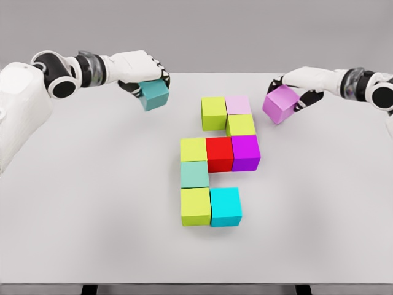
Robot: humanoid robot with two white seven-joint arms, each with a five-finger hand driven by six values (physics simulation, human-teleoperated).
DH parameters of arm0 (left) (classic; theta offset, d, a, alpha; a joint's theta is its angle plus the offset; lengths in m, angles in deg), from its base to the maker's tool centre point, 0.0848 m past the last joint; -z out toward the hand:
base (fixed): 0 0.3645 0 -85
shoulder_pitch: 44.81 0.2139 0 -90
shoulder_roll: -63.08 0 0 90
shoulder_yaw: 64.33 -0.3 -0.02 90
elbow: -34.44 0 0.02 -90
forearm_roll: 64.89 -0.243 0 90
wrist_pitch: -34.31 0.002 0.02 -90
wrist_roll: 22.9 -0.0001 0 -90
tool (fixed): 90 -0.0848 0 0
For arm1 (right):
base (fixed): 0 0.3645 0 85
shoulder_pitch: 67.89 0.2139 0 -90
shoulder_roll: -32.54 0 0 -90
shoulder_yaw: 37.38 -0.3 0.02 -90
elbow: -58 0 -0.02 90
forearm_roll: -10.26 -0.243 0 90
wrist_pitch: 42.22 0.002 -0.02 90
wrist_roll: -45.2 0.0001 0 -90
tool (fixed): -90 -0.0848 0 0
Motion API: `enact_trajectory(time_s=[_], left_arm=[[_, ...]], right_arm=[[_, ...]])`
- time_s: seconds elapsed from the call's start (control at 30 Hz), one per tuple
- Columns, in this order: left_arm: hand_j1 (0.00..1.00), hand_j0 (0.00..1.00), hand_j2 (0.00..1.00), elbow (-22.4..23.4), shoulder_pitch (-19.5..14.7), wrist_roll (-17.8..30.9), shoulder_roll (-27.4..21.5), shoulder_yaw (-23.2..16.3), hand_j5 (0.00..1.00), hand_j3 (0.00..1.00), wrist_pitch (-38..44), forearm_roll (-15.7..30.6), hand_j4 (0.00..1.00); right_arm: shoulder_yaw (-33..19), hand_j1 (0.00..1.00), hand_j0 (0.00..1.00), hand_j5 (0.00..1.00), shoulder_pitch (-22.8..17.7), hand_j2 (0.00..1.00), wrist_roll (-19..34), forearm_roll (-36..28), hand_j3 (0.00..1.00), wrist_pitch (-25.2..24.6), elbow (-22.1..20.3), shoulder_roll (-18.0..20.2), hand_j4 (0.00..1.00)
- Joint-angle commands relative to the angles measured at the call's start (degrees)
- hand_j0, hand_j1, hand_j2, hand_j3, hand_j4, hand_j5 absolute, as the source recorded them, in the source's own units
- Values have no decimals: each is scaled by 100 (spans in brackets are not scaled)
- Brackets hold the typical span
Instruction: Assemble the squares on the desktop into the number 2
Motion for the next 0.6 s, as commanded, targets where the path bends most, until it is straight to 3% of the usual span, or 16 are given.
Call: enact_trajectory(time_s=[0.0,0.27,0.57], left_arm=[[60,60,60,-10,0,2,102,13,60,60,11,31,60],[60,60,60,-1,9,10,199,4,60,60,11,22,60],[61,61,61,-62,158,2,190,-13,61,61,11,66,61]], right_arm=[[-20,61,61,61,-26,61,-2,-81,61,-6,-255,204,61],[-20,61,61,61,-360,61,-2,-239,61,-5,-1038,749,61],[-12,61,61,61,-747,61,-2,-933,61,3,-1909,1496,61]])
